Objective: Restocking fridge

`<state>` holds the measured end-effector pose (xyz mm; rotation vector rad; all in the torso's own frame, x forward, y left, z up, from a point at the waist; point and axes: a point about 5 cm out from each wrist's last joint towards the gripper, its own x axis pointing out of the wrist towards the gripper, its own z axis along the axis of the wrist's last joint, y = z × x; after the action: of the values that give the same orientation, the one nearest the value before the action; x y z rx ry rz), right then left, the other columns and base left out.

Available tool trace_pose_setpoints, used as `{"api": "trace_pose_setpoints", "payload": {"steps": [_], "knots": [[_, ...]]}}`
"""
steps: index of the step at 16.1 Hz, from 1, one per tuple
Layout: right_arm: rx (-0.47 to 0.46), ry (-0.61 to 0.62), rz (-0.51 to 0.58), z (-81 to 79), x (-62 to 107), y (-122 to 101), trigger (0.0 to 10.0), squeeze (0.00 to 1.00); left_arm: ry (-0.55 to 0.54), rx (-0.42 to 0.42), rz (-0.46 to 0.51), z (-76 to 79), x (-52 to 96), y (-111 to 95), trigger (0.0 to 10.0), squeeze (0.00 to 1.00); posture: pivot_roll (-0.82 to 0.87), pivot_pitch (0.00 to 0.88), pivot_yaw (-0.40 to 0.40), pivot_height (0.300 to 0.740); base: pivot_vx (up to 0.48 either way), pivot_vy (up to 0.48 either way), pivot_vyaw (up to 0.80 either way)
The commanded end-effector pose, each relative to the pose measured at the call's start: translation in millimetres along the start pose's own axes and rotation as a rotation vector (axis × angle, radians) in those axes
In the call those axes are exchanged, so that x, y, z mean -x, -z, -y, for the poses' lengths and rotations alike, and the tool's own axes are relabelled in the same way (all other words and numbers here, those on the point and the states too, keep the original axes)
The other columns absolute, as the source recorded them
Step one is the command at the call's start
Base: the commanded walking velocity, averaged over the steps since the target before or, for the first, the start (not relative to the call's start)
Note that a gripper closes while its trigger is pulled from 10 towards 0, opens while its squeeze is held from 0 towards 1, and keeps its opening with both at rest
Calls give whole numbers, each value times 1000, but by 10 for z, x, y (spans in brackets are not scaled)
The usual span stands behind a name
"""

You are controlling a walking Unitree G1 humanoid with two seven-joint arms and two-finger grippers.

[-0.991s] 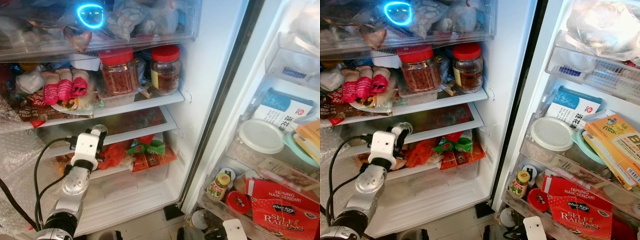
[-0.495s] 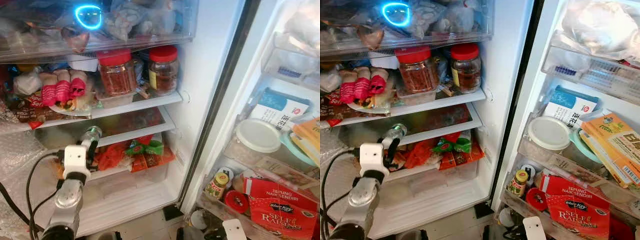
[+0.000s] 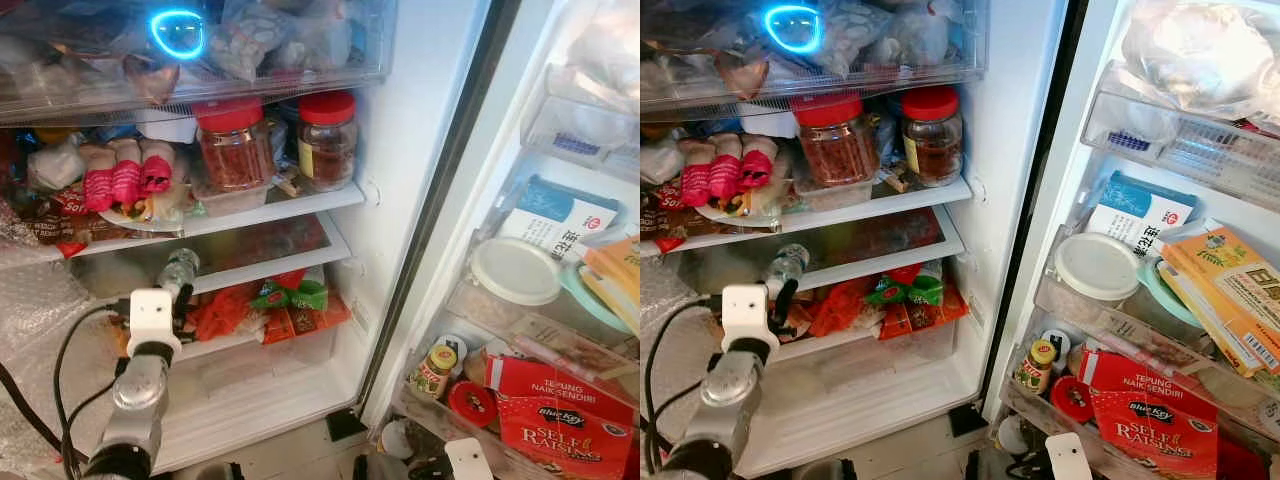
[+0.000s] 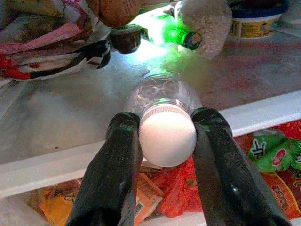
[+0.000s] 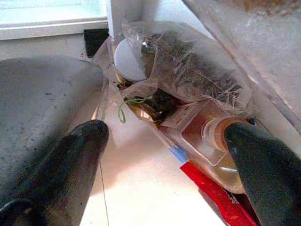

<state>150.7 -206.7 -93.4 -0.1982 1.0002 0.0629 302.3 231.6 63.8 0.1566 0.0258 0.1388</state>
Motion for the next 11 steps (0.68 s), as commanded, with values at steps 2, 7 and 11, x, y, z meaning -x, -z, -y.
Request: {"api": "trace_pose_setpoints", "payload": {"steps": [2,7,11], "knots": [[3,-28,-31,-75,4,62,10000,0,-36,27,-92,-35,27,125,10000,0,-97,0,-45,634,0,0,0],[6,-29,-29,-77,2,54,10000,0,-69,128,-91,12,-92,39,10000,0,-98,0,-46,634,0,0,0],[4,-27,-27,-77,2,51,10000,0,-101,262,-128,14,-198,7,10000,0,-98,0,-47,634,0,0,0]]}}
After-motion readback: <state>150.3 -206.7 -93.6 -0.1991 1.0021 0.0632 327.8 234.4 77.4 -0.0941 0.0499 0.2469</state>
